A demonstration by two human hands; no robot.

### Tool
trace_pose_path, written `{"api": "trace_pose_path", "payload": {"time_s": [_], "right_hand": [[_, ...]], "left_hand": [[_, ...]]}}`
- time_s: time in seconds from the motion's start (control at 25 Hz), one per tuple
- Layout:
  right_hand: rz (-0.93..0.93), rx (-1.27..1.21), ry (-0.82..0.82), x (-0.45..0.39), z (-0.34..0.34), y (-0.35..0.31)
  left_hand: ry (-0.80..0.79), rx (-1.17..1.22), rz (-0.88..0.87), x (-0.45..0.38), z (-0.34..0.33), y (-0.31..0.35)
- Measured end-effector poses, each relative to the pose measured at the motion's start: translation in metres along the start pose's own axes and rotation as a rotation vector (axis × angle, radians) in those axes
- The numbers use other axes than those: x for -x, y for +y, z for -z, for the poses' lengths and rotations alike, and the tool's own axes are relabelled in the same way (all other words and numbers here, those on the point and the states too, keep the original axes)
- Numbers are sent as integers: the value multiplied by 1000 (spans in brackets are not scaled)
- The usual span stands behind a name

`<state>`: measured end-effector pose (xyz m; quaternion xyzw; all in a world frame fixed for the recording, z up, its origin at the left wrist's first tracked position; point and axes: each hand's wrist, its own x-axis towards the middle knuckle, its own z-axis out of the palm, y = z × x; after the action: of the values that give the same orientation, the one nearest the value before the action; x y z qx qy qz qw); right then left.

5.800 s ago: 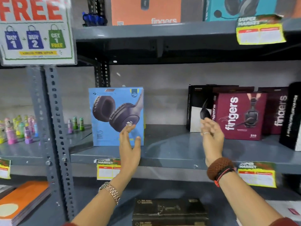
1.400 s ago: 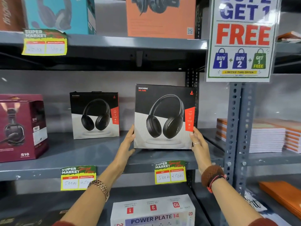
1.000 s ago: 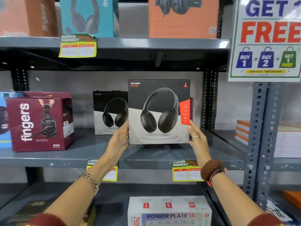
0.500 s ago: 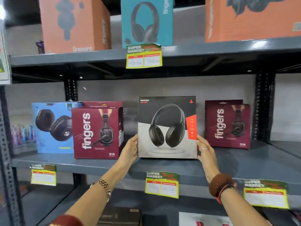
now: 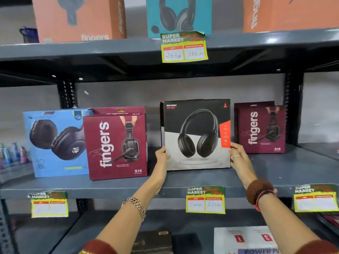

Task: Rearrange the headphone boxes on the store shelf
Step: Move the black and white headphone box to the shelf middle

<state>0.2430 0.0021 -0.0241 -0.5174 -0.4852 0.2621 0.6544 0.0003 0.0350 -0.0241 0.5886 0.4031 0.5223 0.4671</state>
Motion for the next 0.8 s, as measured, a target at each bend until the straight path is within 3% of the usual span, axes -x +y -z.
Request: {"api": "trace_pose_path", "payload": {"time_s": [0.32, 0.6, 0.8], "right_hand": [[-15, 66, -65, 4, 1, -2], [-148, -208, -146, -10, -4, -9], [-177, -237, -181, -3, -5, -24]], "left_hand": [[-16, 16, -32, 6, 0, -3], [-7, 28, -4, 7, 0, -2], [23, 29, 28, 10, -1, 3]]}}
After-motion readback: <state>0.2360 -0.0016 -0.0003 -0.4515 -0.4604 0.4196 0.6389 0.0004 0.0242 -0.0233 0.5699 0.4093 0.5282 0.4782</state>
